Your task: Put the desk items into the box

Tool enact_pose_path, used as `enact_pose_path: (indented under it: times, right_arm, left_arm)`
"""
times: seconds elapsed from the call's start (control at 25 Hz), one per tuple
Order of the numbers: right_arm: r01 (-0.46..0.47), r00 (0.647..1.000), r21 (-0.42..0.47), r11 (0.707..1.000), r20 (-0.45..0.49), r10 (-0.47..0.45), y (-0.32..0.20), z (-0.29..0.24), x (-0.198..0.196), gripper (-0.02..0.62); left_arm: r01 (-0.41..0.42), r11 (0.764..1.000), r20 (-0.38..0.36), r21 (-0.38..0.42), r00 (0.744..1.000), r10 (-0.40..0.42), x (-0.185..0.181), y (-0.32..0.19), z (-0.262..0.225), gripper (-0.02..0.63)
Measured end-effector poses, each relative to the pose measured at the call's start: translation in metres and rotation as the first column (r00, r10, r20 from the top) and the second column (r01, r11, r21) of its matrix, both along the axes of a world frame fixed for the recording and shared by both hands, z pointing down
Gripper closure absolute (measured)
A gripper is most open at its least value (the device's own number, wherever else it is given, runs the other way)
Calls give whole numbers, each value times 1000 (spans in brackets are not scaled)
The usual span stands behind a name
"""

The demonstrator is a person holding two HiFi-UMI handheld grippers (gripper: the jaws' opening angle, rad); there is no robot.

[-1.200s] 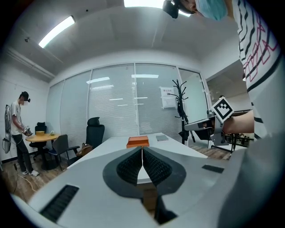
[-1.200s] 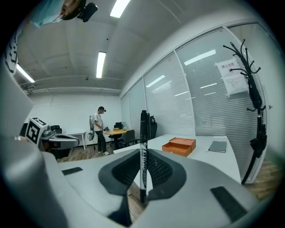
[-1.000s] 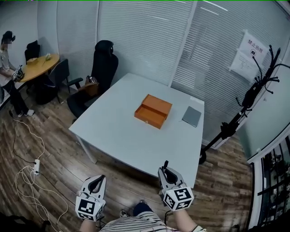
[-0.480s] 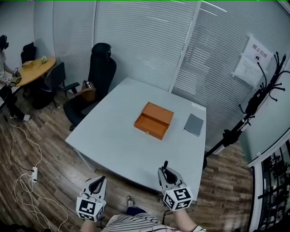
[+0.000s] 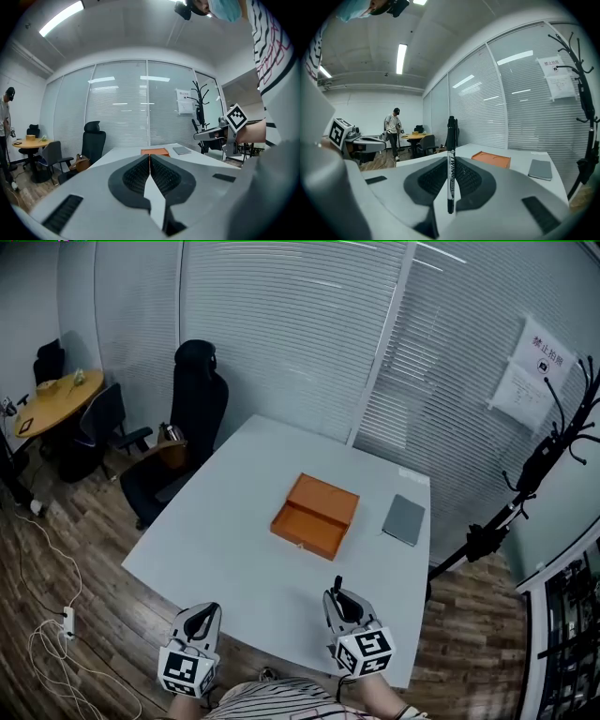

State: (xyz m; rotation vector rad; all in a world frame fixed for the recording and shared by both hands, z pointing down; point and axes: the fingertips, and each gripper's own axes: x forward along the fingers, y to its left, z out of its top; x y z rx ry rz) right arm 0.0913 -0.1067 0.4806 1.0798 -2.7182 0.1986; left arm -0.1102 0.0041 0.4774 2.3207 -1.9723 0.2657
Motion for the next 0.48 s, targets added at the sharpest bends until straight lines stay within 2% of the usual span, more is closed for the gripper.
enact_pose_path:
  times: [0.28, 0.48]
  right_arm:
    - [8, 1000, -2, 1000, -26, -8, -50, 10, -7, 537]
    - [-23, 999, -20, 1000, -45, 22, -74, 20, -13, 537]
  left_arm:
    - [4, 1000, 1, -17, 1000, -4, -10, -48, 9, 580]
    - [-31, 999, -7, -37, 999, 31, -19, -74, 15, 580]
